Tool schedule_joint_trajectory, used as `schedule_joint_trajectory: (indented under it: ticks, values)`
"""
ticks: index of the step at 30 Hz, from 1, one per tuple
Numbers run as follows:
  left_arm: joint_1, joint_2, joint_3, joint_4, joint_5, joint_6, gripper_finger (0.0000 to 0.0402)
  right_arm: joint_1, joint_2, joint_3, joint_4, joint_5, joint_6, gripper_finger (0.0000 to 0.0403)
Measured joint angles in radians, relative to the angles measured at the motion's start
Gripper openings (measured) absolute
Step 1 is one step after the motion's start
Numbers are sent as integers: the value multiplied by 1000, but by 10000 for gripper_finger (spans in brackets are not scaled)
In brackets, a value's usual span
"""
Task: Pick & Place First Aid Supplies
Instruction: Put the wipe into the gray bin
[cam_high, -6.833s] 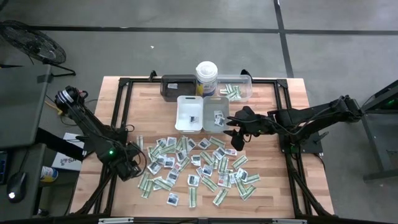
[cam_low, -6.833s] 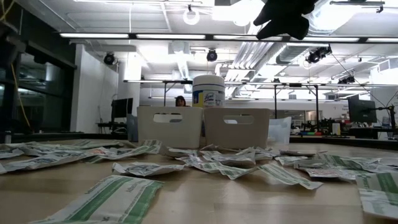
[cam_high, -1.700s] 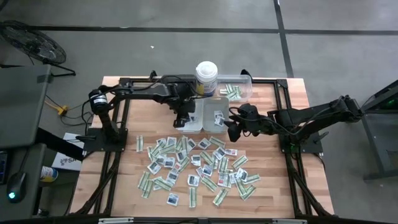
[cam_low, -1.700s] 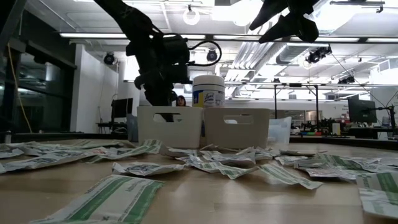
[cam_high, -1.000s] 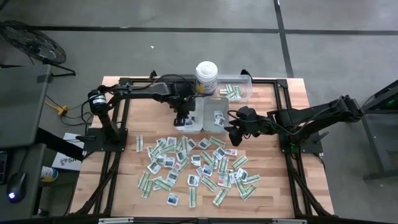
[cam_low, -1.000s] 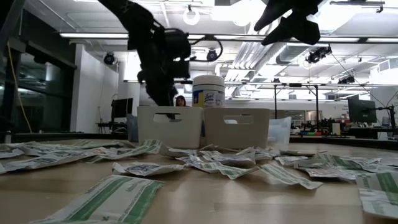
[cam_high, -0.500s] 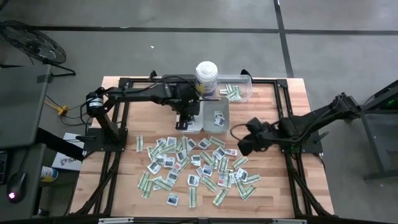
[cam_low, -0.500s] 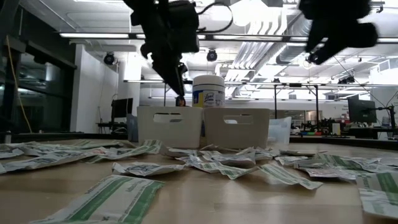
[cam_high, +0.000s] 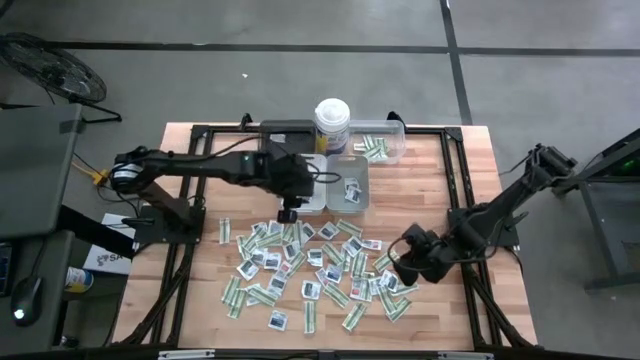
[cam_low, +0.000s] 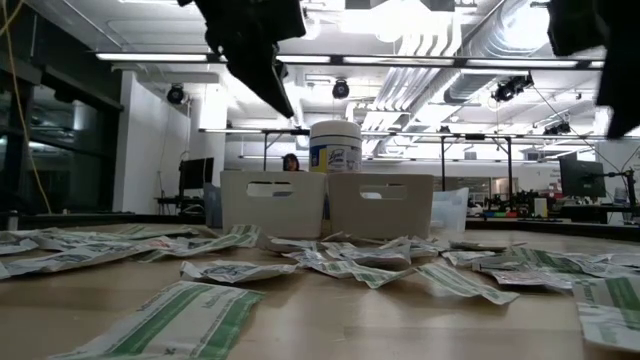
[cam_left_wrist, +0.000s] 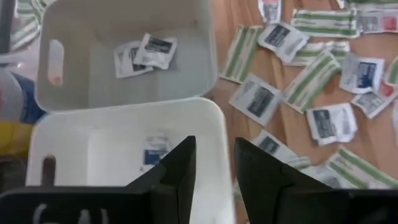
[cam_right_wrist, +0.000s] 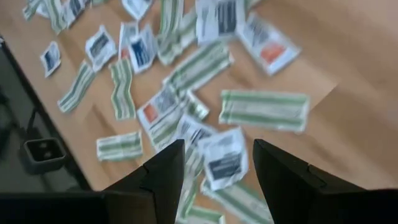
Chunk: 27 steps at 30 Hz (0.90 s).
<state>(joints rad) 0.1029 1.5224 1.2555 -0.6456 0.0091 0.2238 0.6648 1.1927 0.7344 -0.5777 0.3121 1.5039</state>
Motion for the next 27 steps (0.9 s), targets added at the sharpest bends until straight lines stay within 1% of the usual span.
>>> schedule_joint_trajectory:
  ticks: [5,8,11,14,19,23,27]
  values:
    - [-64,-11,-31,2,-53,-80,106,11,0,-126,208,-76,84,184]
    - [-100,-11,-34,-8,-65,-118,106,11,0,-176,259,-130,120,184]
    - [-136,-11,-34,-8,-89,-155,106,11,0,-196,258,-168,112,184]
    - [-163,-11,-34,-9,-118,-192,106,11,0,-188,253,-187,30,184]
    - [-191,-11,-34,-10,-120,-233,106,9,30,-138,202,-217,-136,184]
    - [-191,-11,-34,-11,-119,-264,106,9,116,-82,188,-234,-294,184]
    - [-191,-11,-34,-10,-120,-281,106,9,220,-19,138,-205,-443,184]
